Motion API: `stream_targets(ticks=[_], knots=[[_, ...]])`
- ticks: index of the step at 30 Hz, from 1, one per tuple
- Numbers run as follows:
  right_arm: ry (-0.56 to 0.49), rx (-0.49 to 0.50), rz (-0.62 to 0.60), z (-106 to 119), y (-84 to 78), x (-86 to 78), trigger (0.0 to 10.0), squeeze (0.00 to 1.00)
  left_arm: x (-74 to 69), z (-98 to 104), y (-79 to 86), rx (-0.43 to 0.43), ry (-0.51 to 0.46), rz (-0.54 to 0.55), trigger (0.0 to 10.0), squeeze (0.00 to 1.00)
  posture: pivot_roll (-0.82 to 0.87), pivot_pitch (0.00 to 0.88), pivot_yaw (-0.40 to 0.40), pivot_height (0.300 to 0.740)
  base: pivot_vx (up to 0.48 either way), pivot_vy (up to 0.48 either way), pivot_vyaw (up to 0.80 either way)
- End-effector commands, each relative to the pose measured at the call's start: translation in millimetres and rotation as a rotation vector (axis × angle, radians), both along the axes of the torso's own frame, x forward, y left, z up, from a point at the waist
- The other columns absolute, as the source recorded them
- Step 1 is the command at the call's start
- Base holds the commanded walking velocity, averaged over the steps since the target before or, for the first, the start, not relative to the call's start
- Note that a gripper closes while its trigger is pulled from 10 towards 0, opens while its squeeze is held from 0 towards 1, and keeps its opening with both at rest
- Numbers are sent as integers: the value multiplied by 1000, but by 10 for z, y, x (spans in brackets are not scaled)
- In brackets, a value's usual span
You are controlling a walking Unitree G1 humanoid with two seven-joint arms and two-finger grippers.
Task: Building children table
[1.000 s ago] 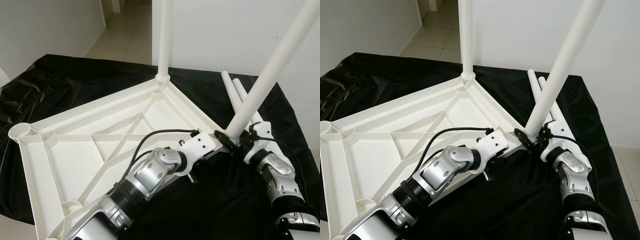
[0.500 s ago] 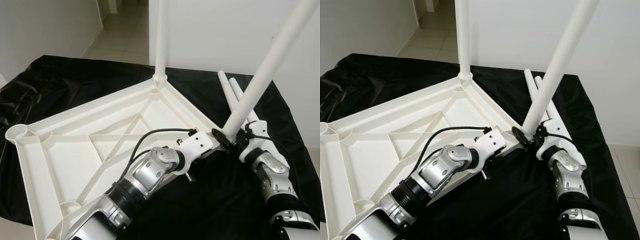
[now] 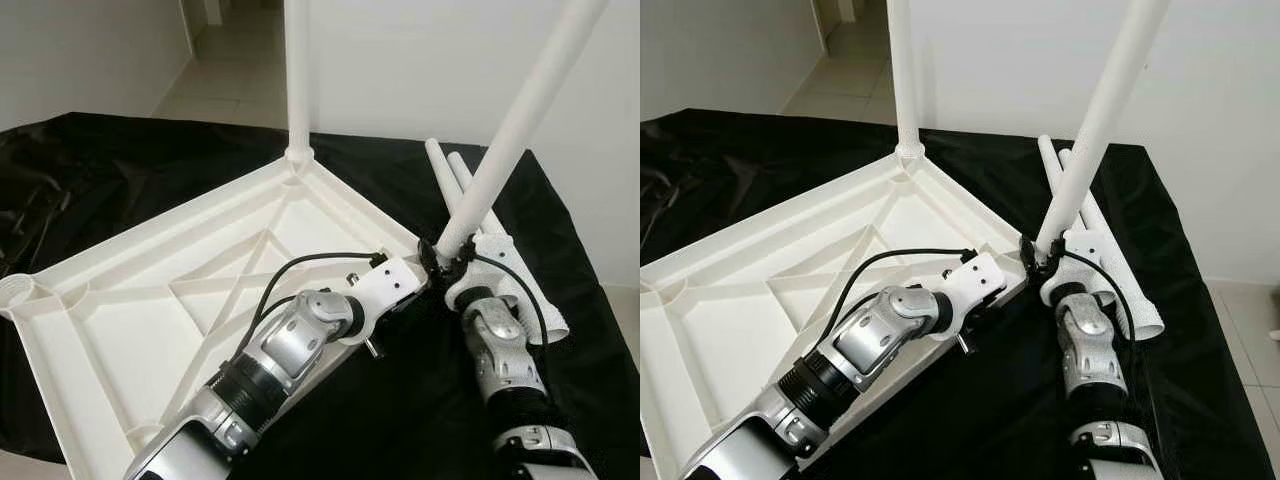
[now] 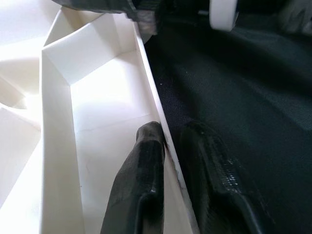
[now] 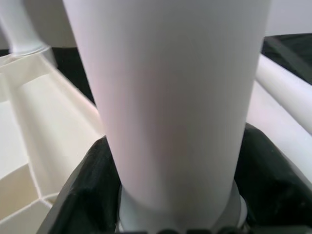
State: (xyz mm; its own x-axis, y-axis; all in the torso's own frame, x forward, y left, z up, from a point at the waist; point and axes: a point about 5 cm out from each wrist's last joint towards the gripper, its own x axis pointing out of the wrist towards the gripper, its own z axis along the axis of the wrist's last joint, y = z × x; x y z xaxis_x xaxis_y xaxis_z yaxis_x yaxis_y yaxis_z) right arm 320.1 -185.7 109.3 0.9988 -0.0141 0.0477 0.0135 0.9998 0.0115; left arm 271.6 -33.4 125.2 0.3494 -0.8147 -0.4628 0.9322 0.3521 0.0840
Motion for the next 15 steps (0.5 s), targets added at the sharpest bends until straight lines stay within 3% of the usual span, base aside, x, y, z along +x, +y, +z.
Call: stream_targets(ticks=[1,6,9,15], knots=[[24,28,-51,-27,111,-1,10000,0,-202,-204,-96,28,127,-116,10000,0,-68,36,17,740,0,0,0],[17,66,-114,-9,220,-14,10000,0,-202,-203,-99,28,126,-119,10000,0,-68,37,16,740,0,0,0],[26,93,-121,5,421,-43,10000,0,-206,-202,-103,28,125,-119,10000,0,-63,37,13,740,0,0,0],[47,88,-131,3,472,-78,10000,0,-211,-204,-102,28,126,-118,10000,0,-63,38,11,740,0,0,0]])
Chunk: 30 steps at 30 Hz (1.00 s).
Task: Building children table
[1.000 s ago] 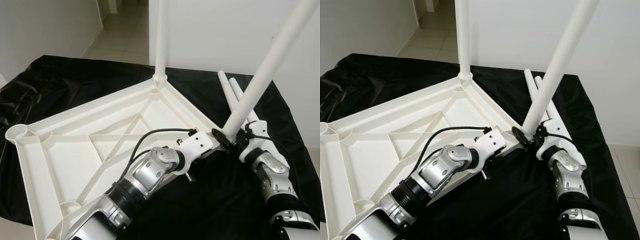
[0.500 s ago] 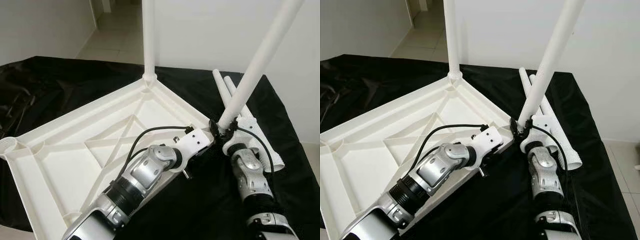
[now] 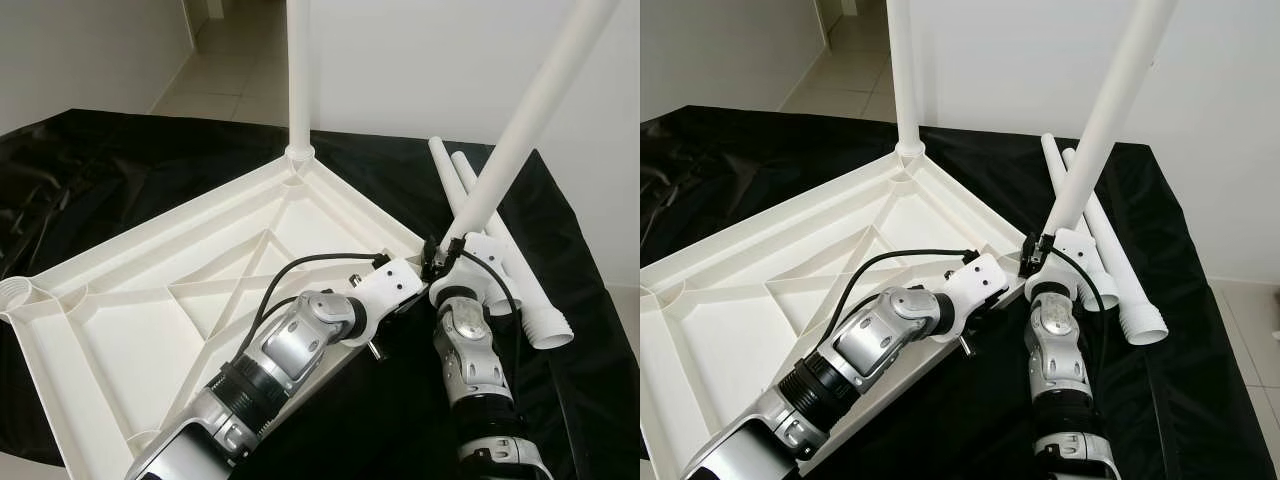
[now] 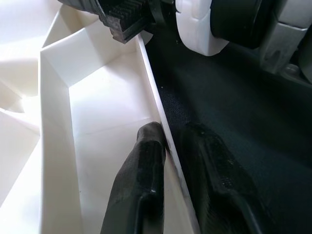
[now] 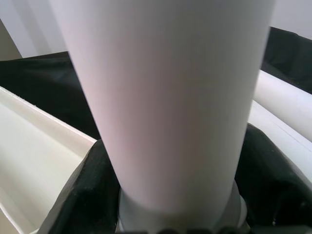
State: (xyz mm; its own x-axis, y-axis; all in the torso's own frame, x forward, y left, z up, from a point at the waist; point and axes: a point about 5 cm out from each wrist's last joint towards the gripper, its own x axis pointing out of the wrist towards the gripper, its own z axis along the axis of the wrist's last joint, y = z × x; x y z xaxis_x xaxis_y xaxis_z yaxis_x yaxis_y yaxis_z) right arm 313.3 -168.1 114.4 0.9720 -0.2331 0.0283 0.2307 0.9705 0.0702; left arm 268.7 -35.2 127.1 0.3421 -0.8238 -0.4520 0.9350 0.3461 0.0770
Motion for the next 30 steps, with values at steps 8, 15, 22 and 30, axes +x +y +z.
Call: stream_targets(ticks=[8,15,22,30], knots=[[31,28,84,-24,243,-18,10000,769,-194,-223,-89,41,124,-116,10000,0,-68,40,10,740,0,0,0],[-2,41,194,30,311,-79,10000,1000,-191,-225,-91,40,125,-113,10000,0,-68,38,7,740,0,0,0],[-31,40,288,80,292,-128,10000,0,-190,-226,-93,40,126,-111,10000,0,-74,37,7,740,0,0,0],[-52,14,296,111,175,-120,10000,0,-190,-225,-99,40,124,-114,10000,0,-78,35,7,740,0,0,0]])
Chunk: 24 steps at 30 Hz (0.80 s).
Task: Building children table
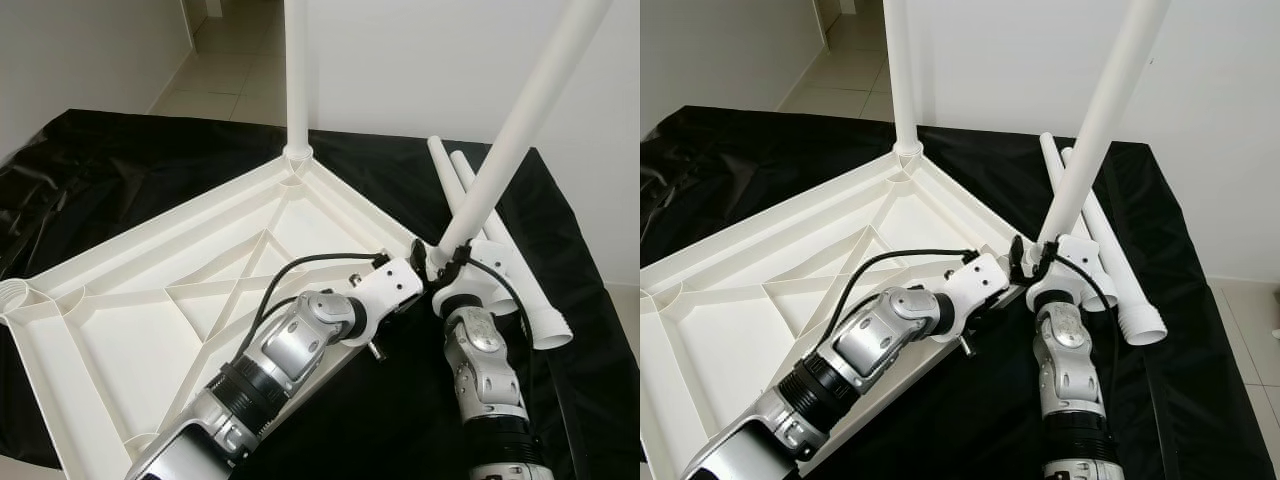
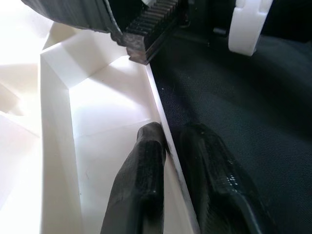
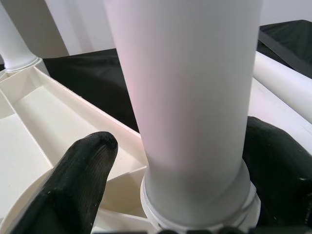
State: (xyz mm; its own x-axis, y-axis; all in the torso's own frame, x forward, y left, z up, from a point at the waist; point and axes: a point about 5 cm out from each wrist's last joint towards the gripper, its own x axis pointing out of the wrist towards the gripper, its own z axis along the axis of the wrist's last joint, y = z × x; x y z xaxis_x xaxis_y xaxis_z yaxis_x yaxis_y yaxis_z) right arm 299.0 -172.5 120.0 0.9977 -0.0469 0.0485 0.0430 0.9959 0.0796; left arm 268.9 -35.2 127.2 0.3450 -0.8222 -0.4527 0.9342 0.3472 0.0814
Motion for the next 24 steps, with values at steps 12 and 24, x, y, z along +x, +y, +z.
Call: stream_targets(ticks=[12,24], knots=[[-23,-35,124,86,-107,98,0,0,-134,-177,-117,24,92,-97,10000,0,-80,25,6,740,0,0,0],[20,-59,259,13,99,-116,10000,0,-102,-149,-127,24,81,-90,10000,0,-87,37,8,740,0,0,0]])
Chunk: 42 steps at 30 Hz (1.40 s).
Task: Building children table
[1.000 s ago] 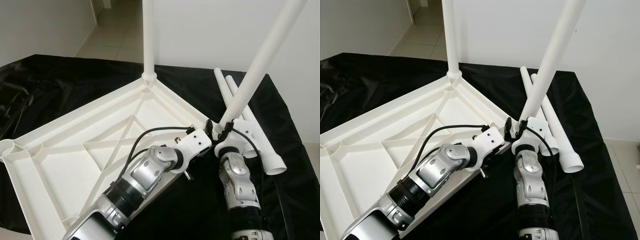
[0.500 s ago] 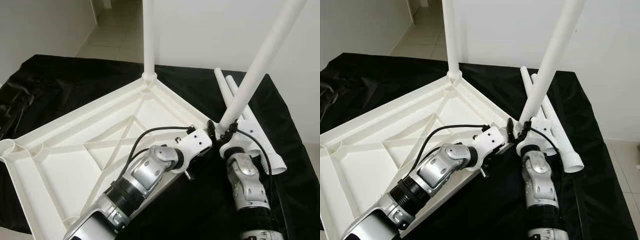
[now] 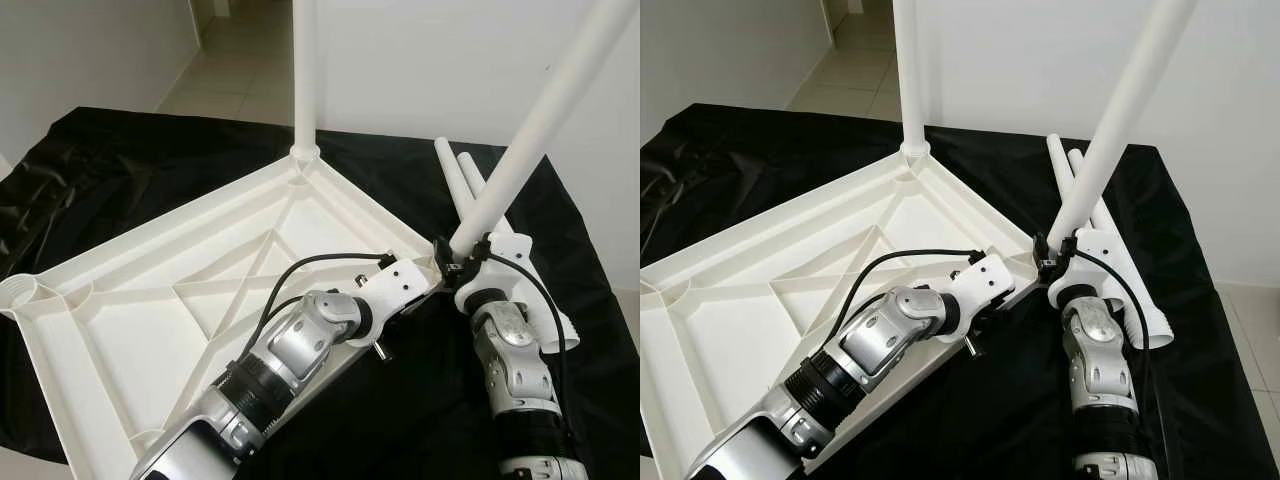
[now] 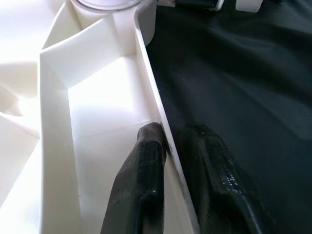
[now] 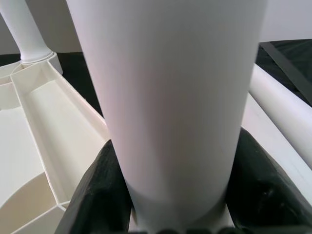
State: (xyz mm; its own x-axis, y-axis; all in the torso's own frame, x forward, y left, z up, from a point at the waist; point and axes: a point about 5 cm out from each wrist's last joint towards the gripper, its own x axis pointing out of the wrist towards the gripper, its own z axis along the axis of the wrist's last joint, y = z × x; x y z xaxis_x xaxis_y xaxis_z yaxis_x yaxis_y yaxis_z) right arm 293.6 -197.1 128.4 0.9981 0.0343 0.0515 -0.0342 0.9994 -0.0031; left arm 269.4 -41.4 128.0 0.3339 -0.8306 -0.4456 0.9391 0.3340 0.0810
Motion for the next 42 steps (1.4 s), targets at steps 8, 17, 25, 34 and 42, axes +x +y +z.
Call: stream_targets(ticks=[8,17,25,34,42], knots=[[40,25,283,-66,497,-275,10000,0,-79,-117,-31,42,67,-80,10000,0,-93,44,10,740,0,0,0],[38,42,351,-20,583,-364,10000,0,-31,-74,52,50,57,-76,10000,384,-94,51,9,740,0,0,0],[29,60,359,25,610,-375,10000,0,-38,-55,119,68,49,-100,10000,835,-87,50,6,740,0,0,0],[22,83,320,46,639,-394,10000,0,-64,-102,167,125,43,-119,10000,0,-91,53,11,740,0,0,0],[13,90,291,63,621,-374,10000,0,-58,-162,207,153,76,-80,10000,0,-91,54,10,740,0,0,0]])
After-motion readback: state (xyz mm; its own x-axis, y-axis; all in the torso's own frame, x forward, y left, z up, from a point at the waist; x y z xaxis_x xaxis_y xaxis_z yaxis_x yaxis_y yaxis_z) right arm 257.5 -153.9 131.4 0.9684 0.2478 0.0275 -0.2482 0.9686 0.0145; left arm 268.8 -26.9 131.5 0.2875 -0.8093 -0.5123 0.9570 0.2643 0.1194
